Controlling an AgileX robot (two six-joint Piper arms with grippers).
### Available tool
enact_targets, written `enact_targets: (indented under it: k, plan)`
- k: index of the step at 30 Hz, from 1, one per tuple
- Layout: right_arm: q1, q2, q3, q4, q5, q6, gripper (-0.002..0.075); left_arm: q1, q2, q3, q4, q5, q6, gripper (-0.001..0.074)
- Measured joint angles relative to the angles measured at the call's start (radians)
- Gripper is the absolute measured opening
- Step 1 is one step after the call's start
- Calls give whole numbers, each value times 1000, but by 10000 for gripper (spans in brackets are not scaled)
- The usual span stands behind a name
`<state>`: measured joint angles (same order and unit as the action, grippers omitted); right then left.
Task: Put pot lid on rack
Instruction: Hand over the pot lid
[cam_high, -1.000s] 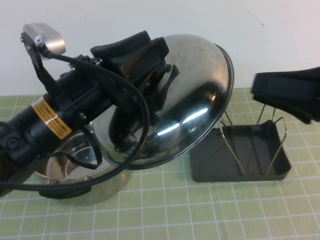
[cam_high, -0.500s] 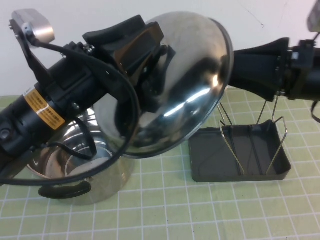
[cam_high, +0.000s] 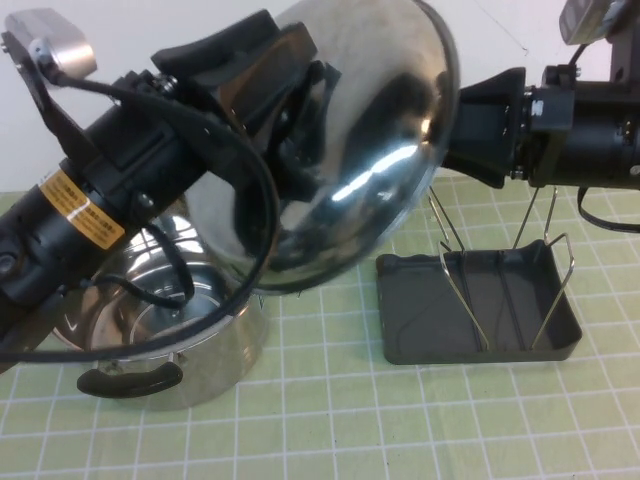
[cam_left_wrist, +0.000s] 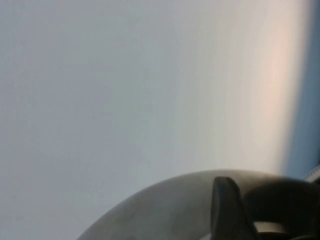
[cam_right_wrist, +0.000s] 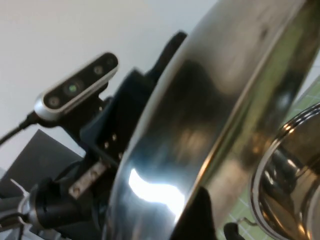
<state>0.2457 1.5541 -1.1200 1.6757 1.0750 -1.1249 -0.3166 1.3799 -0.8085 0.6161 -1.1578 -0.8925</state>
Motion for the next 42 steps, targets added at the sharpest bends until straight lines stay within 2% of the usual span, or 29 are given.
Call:
enact_targets:
  k: [7, 11, 16, 24, 35, 38, 42]
  plan:
    - [-25, 10, -4, -101, -31, -15, 535, 107, -30, 0, -42, 11, 19, 313]
    - [-42, 10, -4, -124, -30, -15, 534, 171, -45, 0, -40, 14, -47, 313]
    - [-42, 12, -4, -49, 20, -30, 534, 180, -49, 0, 82, 14, -82, 313]
    - [-42, 12, -11, -8, 60, -44, 534, 108, -49, 0, 132, 14, -70, 313]
    - [-60, 12, -11, 16, 101, -24, 533, -39, -49, 0, -25, 62, 73, 313]
    - [-34, 15, -13, 0, 101, -24, 533, -86, -49, -1, 24, 52, 75, 314]
    - [-33, 16, -13, -5, 101, -24, 533, -80, -51, -3, 29, 32, 100, 313]
